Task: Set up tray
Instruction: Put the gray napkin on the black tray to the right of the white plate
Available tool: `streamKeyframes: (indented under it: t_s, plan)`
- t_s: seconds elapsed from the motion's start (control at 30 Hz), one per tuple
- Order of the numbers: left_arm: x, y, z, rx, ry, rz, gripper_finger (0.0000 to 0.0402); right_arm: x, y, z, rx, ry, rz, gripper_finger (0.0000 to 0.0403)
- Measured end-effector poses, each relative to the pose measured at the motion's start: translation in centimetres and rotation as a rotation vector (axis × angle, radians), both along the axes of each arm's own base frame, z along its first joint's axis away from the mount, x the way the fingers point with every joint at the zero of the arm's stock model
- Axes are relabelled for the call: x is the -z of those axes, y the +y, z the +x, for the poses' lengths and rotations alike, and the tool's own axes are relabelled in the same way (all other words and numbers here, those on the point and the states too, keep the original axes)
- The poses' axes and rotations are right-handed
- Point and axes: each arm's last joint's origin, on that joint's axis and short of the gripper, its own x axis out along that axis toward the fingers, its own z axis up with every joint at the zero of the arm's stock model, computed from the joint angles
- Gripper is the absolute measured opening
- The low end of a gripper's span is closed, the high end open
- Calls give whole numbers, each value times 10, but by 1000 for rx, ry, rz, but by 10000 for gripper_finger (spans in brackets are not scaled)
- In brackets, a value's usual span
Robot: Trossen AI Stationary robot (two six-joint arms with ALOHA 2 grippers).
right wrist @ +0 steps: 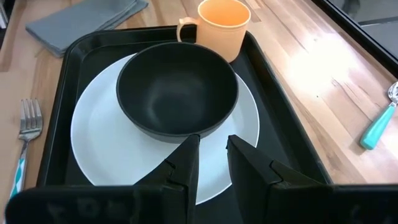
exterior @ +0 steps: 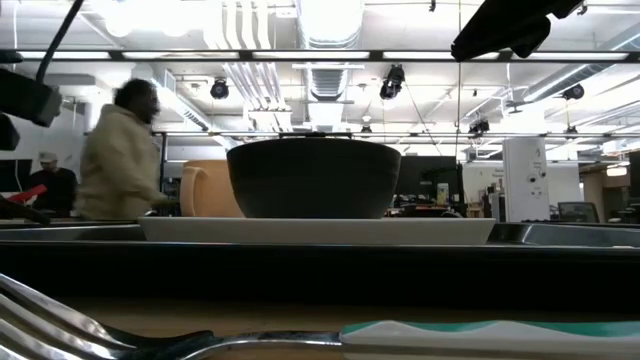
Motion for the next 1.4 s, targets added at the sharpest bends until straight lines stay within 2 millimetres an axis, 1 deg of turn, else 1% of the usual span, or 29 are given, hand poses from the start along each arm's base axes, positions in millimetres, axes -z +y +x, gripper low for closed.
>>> streamKeyframes:
  t_s: [0.07, 0.17, 0.37, 0.43, 0.53, 0.63, 0.77, 0.83, 0.93, 1.0, 1.07, 1.17, 1.27, 1.4]
  plan:
    - [-3, 0, 0, 3, -5, 13, 2, 0, 0, 0, 0, 0, 0, 75]
    - [-12, 1, 2, -1, -29, 70, 20, 0, 0, 0, -3, 1, 3, 75]
    - [-30, 4, 4, -7, -73, 181, 81, 1, 1, 0, -33, 19, 32, 75]
    - [-32, 4, 4, -8, -84, 193, 99, 1, 1, 0, -34, 20, 33, 75]
    - [-34, 3, 5, -11, -89, 191, 117, 1, 1, 0, -35, 20, 34, 75]
    - [-38, 1, 6, -87, -95, 155, 122, 1, 1, 0, -35, 21, 34, 75]
    - [-45, -14, 11, -93, -134, 23, 120, 1, 1, 0, -39, 27, 26, 75]
    - [-43, -23, 16, -80, -146, -30, 117, 1, 1, -1, -45, 31, 18, 75]
    - [-30, -34, 22, -76, -61, -67, 114, 1, 1, -1, -51, 33, 9, 75]
    - [-21, -38, 24, -75, -6, -62, 113, 1, 1, -1, -54, 34, 5, 75]
    - [-15, -42, 28, -74, 11, -58, 112, 2, 1, -1, -54, 35, 5, 75]
    - [-6, -49, 32, -65, 45, -86, 112, 2, 1, -1, -54, 37, 4, 75]
    - [4, -55, 34, -58, 129, -113, 112, 2, 1, -1, -54, 37, 4, 75]
    - [15, -58, 35, -57, 177, -84, 112, 2, 1, -1, -54, 37, 4, 75]
